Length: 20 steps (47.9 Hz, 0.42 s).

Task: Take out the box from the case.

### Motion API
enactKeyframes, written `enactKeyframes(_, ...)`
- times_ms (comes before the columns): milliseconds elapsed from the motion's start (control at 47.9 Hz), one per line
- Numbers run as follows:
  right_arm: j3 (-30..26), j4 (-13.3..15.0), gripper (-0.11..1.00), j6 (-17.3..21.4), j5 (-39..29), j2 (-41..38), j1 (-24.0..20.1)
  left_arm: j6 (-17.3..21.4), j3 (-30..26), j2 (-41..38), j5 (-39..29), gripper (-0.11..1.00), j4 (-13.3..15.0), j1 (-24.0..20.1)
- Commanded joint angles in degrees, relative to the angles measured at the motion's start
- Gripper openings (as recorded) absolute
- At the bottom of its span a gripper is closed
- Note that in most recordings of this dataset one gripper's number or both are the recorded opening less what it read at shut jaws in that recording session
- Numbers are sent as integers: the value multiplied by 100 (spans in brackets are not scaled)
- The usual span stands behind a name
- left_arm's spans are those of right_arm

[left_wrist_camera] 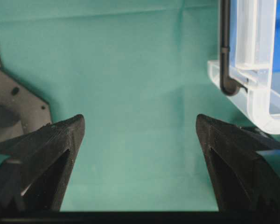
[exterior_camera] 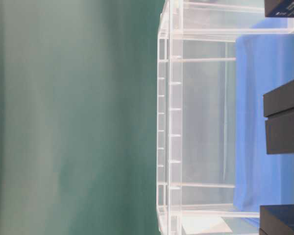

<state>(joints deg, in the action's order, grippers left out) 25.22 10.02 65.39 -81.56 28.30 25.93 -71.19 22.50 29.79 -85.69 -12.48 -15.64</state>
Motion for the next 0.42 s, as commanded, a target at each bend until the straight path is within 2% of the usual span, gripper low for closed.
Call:
enactKeyframes(0, -132, 18, 93, -9, 26, 18, 9, 0, -141, 26, 18, 96, -44, -18)
enactKeyframes(397, -132, 18, 93, 0, 26, 18, 9, 9, -132, 18, 18, 96, -44, -44)
